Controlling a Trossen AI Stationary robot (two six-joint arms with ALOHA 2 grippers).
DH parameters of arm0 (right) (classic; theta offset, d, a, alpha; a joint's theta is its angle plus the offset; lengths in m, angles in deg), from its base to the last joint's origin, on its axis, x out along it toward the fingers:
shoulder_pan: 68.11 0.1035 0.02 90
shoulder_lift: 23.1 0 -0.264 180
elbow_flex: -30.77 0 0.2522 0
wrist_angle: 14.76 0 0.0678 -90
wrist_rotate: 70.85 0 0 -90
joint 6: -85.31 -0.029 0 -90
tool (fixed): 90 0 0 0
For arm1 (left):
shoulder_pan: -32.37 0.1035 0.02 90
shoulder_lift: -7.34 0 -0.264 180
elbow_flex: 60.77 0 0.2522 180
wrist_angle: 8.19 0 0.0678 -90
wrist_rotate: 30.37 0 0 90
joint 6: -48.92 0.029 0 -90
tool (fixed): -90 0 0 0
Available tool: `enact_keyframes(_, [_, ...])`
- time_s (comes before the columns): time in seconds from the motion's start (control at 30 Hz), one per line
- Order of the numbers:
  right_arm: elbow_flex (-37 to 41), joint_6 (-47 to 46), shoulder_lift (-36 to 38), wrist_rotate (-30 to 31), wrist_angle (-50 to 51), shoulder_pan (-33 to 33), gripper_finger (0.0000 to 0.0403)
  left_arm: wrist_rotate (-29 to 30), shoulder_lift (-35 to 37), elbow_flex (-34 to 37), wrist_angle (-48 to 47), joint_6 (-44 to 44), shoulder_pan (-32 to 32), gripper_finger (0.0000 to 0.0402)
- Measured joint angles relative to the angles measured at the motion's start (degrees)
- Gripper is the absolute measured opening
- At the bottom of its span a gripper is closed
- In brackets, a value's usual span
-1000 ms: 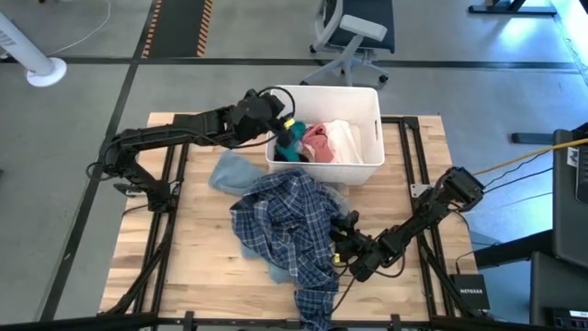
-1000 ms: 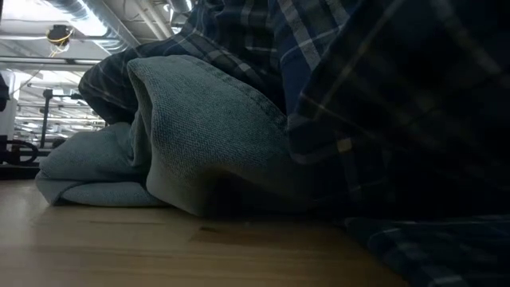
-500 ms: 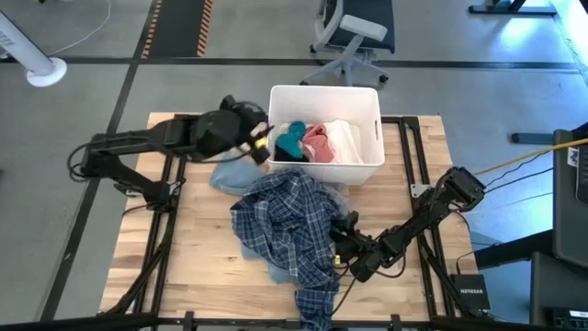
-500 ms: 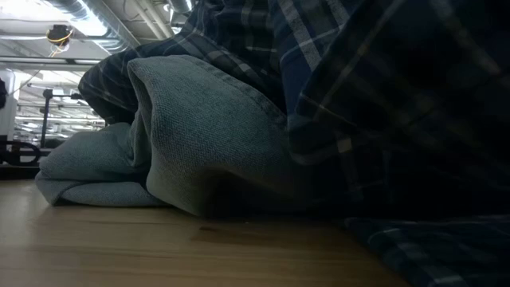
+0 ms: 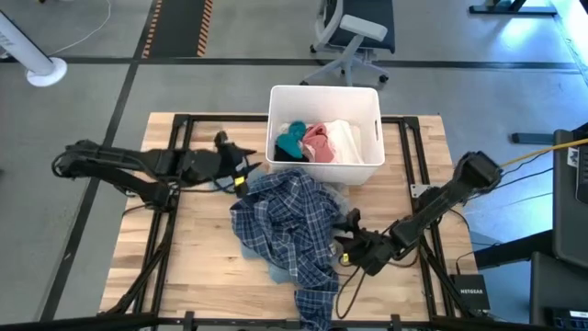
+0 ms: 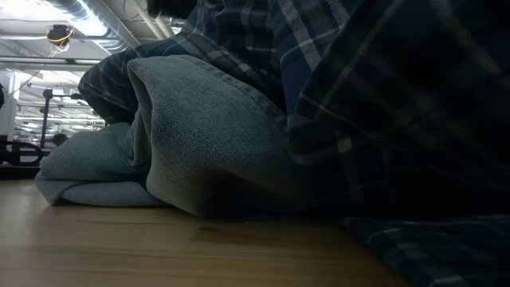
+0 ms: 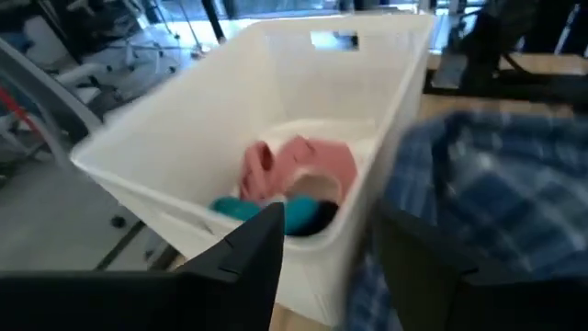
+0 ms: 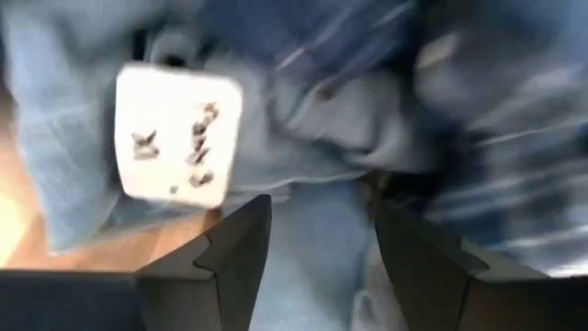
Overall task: Sort clothes
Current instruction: Put the blue long sleeve into the white laundry bin
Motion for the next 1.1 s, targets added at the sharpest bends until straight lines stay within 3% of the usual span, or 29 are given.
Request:
enact_keyframes(0.27, [-3.2,0.2,14.1,-1.8,4.9,0.0,0.0215,1.9,1.4,13.4,3.1,-5.8,-6.0,0.0155])
enact_keyframes(0.4, [-4.8,0.3,17.3,-1.5,5.4,0.0,0.0215,3.3,1.3,14.9,3.7,-2.2,-6.5,0.0155])
enact_keyframes(0.77, [-10.4,-1.8,17.9,4.3,8.2,-1.2,0.0227,1.9,2.1,14.8,1.5,-4.7,-9.2,0.0155])
enact_keyframes(0.97, [-13.0,-7.1,17.9,-1.2,18.8,-3.8,0.0251,1.9,2.1,14.8,1.6,-5.8,-10.1,0.0155])
enact_keyframes(1.1, [-13.4,-5.6,17.9,-1.4,17.8,-4.9,0.0252,1.9,2.1,14.8,1.6,-6.4,-10.2,0.0155])
